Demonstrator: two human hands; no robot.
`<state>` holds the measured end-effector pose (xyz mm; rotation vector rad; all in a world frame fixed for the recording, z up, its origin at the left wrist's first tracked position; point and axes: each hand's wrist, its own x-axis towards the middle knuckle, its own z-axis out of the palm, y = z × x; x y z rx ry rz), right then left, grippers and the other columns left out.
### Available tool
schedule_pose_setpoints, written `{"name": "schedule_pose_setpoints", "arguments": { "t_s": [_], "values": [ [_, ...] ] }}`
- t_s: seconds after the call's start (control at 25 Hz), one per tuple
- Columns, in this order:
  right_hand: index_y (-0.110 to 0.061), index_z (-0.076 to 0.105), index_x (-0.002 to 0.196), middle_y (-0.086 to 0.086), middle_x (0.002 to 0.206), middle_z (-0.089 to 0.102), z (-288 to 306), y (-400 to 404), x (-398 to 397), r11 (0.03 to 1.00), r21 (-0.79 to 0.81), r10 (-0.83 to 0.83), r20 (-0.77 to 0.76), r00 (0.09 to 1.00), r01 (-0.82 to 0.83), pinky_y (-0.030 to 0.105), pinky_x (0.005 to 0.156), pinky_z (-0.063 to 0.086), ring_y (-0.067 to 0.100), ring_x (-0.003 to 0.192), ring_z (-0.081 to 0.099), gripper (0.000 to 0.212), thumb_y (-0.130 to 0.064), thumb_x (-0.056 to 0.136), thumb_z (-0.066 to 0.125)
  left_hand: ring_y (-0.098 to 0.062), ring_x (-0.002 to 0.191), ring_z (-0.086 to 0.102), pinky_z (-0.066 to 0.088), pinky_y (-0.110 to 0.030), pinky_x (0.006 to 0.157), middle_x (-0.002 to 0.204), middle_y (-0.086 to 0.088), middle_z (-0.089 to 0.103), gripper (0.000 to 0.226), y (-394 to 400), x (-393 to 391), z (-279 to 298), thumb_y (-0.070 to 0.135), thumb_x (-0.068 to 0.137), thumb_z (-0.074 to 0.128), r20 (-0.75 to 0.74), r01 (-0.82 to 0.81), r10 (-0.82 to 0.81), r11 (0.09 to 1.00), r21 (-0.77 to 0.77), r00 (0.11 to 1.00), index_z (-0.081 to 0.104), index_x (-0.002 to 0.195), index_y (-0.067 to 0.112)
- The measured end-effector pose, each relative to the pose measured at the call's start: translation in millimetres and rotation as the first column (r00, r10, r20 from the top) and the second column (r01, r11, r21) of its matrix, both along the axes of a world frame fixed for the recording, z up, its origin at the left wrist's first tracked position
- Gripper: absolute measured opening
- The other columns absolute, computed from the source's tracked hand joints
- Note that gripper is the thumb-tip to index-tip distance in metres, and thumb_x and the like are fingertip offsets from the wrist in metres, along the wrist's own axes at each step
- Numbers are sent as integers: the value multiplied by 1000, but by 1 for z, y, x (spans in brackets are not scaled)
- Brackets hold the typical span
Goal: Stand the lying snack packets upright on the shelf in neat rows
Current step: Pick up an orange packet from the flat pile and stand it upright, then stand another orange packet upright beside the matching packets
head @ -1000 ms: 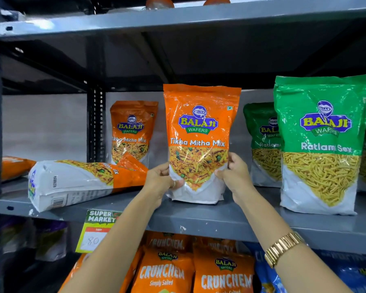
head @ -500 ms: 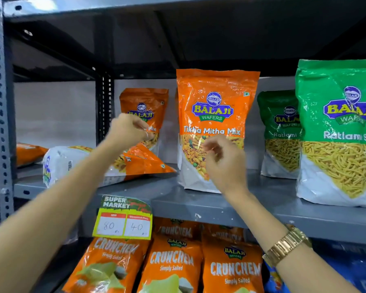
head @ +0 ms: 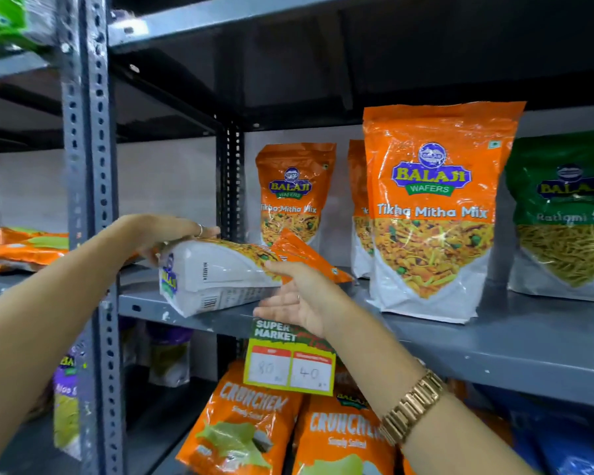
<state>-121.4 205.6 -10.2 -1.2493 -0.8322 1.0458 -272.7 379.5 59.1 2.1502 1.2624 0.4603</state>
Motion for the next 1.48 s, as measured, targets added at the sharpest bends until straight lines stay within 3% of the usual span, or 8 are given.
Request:
{"name": "schedule_pose_setpoints", "arguments": {
  "t_s": [0.12,0.28,0.4,0.68,0.8,0.96,1.2,1.48],
  "values": [
    [-9,44,123,34,123,50,-1,10,-1,1000,20,9,-149,989,-6,31,62,58,40,101,62,52,-24,79,67,-36,111,58,38,-48,106,117,-18,66,70,15,-5,-12,60,68,60,100,136,-116,964,-227,988,62,110,5],
    [-6,48,115,29,131,49,-2,20,-9,994,90,-39,-227,973,61,37,85,52,38,115,55,43,-16,78,69,-29,91,65,51,-39,91,102,-17,71,49,20,-1,-21,49,79,55,186,183,-147,963,-197,971,65,100,6],
    [-2,46,121,20,132,51,-5,23,-18,983,137,-87,-224,971,120,41,96,48,35,116,54,49,-12,79,68,-26,83,59,47,-34,80,97,-16,68,40,14,-5,-25,46,79,57,204,144,-124,986,-85,971,65,92,10],
    [-4,46,122,14,117,57,-6,14,-36,963,222,-124,-134,983,152,44,82,52,32,108,58,39,-3,85,58,-26,79,64,54,-38,82,93,-16,71,51,-23,-25,-37,35,62,77,523,79,-97,995,57,847,67,99,1],
    [-12,48,108,12,118,59,-16,6,-40,925,336,-211,64,975,178,44,90,51,27,106,58,28,-6,83,59,-18,64,68,55,-27,58,72,-3,75,35,-43,-39,-56,31,62,77,642,46,-119,990,130,757,72,88,9],
    [-18,52,110,7,116,62,-22,-9,-39,885,452,-262,284,922,112,42,94,49,23,108,59,30,-11,82,61,-5,58,69,52,-16,50,62,12,74,9,-71,-47,-80,18,71,73,783,-15,-159,978,210,602,71,79,17],
    [-31,54,99,-7,98,64,-16,-23,-36,836,547,-260,330,907,41,26,80,49,13,99,60,29,-10,81,63,-14,71,71,58,-29,67,74,7,76,10,-100,-44,-96,15,76,69,886,-69,-148,978,198,440,71,85,18],
    [-24,55,106,3,107,66,16,-17,-26,763,642,-362,323,874,79,40,90,50,21,104,60,33,-6,79,64,-10,71,72,57,-24,58,72,12,76,16,-95,-30,-64,29,65,72,906,-38,-263,956,291,332,71,81,24]
  ]
}}
